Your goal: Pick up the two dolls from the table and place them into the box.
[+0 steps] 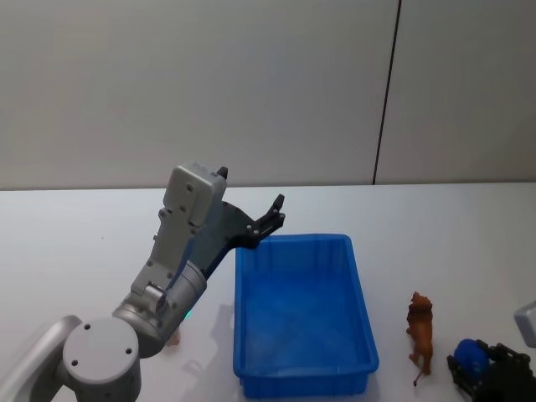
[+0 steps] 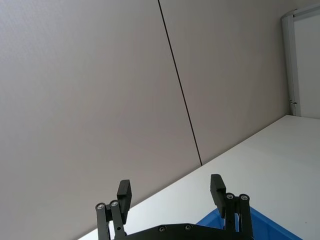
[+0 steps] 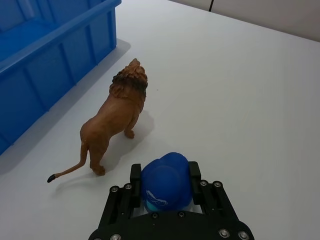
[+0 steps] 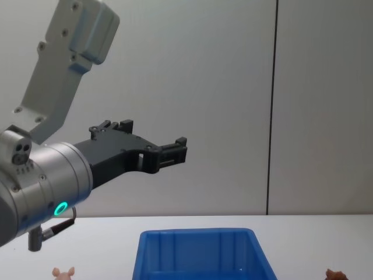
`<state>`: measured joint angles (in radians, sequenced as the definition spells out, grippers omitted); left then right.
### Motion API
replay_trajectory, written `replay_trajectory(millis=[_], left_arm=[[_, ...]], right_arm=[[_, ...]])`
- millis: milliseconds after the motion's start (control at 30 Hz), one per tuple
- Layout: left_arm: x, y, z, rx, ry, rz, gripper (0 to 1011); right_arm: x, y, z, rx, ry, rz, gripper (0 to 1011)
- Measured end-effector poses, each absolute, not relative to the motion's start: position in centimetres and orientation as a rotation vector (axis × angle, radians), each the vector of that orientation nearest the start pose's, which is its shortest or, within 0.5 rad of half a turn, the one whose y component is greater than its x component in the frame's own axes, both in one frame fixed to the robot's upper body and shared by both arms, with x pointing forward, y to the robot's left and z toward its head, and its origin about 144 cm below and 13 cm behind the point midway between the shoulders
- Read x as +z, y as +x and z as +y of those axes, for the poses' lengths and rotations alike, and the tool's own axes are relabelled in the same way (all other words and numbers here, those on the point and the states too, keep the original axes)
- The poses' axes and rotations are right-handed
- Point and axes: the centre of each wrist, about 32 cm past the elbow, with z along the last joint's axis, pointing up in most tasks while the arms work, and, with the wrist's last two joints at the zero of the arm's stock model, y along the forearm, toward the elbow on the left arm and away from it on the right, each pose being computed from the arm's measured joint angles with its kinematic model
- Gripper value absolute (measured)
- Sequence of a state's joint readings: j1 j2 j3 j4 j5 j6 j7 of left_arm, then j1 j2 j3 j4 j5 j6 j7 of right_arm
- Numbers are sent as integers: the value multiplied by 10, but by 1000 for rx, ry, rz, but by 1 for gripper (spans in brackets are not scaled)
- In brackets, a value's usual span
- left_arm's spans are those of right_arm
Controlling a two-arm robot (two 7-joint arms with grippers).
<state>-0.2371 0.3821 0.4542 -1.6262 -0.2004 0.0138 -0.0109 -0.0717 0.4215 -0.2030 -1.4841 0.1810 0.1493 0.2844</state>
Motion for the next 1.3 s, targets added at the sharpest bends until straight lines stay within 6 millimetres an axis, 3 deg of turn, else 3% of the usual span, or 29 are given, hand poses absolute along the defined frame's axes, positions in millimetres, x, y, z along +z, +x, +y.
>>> replay_trajectory(millis=[400, 733, 1300], left_arm=[[1204, 492, 198, 1124, 61, -268, 1001], [1204, 492, 198, 1124, 61, -268, 1001], [1204, 492, 198, 1124, 61, -268, 1001]], right_arm=[[1097, 426, -297, -1119, -379, 74, 458], [1114, 432, -288, -1104, -288, -34, 396], [1150, 460, -247, -930, -156, -194, 298]])
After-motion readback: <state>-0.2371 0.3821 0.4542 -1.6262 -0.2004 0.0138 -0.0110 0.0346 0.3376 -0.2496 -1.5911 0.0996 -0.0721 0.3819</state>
